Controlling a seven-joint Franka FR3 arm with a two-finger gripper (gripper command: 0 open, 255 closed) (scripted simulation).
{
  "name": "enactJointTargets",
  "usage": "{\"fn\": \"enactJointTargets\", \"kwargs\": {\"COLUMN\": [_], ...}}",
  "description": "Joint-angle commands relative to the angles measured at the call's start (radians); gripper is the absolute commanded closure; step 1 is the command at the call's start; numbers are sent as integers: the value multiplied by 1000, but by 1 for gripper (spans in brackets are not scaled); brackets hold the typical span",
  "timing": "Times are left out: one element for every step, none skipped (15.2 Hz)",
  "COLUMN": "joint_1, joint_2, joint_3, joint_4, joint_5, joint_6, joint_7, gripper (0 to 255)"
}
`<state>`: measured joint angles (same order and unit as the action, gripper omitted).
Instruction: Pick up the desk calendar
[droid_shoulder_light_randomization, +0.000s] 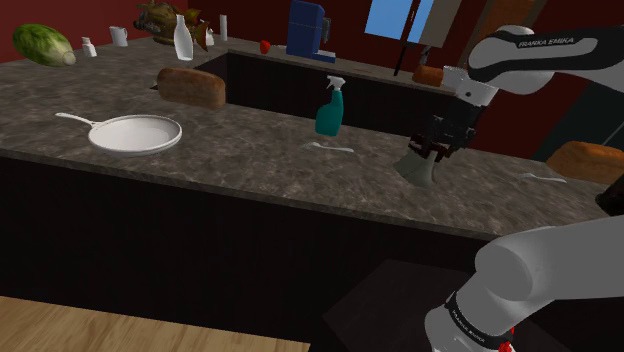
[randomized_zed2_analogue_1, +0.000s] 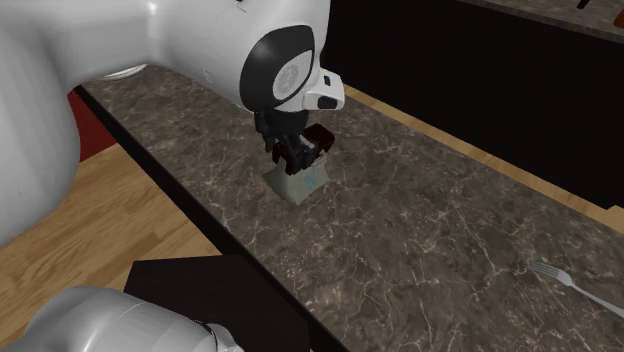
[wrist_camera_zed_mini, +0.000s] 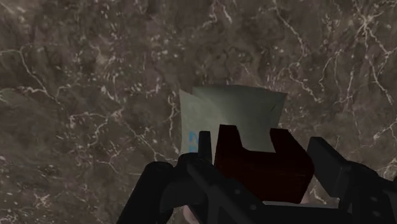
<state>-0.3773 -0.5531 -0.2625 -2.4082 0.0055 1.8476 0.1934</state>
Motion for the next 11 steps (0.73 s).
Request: {"fn": "enactJointTargets", "kwargs": {"joint_1": [1,1,1,2,2,3,3,4,5,5,5], "joint_2": [-4,-4,-5,-6,-6,-6,-6,-5,-5,-5,-5], "joint_3": [2,3,5,6,7,8,9,10,11,11,11], "joint_4": [26,39,52,65,78,91,105,119,133,134,135], "joint_5": [1,1,2,2,3,3,4,4,5,5,5], "joint_6": [-29,-43,-56,-69,-83,-96,-109,-123,-136,-138,-138], "joint_7": [3,4,6,7,9,10,11,13,14,14,14], "gripper": [255,255,255,255,255,255,255,255,255,255,255]}}
